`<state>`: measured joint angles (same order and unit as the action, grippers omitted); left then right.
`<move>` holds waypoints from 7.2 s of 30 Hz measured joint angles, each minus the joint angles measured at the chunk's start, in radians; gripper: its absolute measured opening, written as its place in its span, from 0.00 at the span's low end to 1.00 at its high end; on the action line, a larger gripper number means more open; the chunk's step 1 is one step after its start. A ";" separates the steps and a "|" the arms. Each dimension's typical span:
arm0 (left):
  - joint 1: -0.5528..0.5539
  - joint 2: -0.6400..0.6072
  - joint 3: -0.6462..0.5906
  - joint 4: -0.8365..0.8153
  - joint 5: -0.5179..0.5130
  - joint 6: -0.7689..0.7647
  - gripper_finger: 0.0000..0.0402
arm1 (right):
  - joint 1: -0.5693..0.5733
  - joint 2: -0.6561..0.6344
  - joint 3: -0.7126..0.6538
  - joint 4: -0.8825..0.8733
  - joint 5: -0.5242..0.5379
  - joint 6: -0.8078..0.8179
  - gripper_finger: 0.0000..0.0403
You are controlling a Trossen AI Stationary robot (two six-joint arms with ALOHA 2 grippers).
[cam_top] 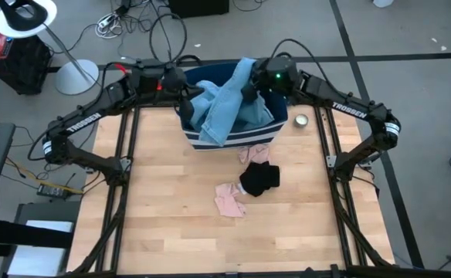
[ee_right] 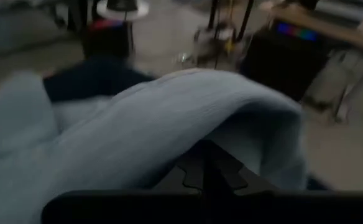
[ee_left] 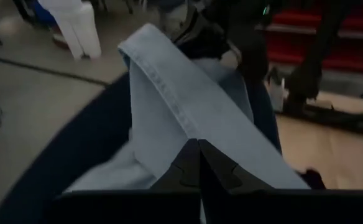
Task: Sort clothes
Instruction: Put the light blue pants into the blue organizer bin, then put the black underwear into the blue organizer bin
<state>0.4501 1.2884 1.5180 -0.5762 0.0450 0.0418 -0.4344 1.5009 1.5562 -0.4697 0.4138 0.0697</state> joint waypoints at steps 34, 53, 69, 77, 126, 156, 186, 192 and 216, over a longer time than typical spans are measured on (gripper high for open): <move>-0.504 -0.658 -1.029 0.470 -0.231 -0.250 0.00 | 0.125 0.002 0.000 -0.116 -0.329 0.180 0.00; -0.630 -0.659 -1.214 0.665 -0.265 -0.289 0.00 | 0.063 0.213 0.000 0.182 -0.435 0.245 0.00; -0.629 -0.653 -1.215 0.649 -0.262 -0.279 0.01 | -0.066 0.561 0.296 -0.232 -0.444 0.304 0.00; -0.629 -0.653 -1.214 0.649 -0.262 -0.279 0.01 | -0.066 0.604 0.298 -0.293 -0.448 0.280 0.01; -0.629 -0.653 -1.213 0.653 -0.261 -0.290 0.01 | 0.513 0.000 0.231 -0.809 -0.114 0.482 0.39; -0.629 -0.653 -1.213 0.653 -0.262 -0.250 0.01 | 0.685 0.002 -0.688 -0.038 -0.077 0.758 0.39; -0.629 -0.653 -1.213 0.653 -0.262 -0.255 0.01 | 0.681 -0.008 -0.469 0.004 -0.104 0.511 0.00; -0.629 -0.653 -1.213 0.653 -0.262 -0.255 0.01 | 0.681 -0.008 -0.301 -0.136 -0.047 0.424 0.00; -0.629 -0.653 -1.213 0.653 -0.262 -0.256 0.01 | 0.538 -0.002 0.311 -0.215 0.117 -0.022 0.00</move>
<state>-0.1787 0.6353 0.3046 0.0769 -0.2166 -0.2138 0.1037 1.4986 1.8670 -0.6845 0.5304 0.0482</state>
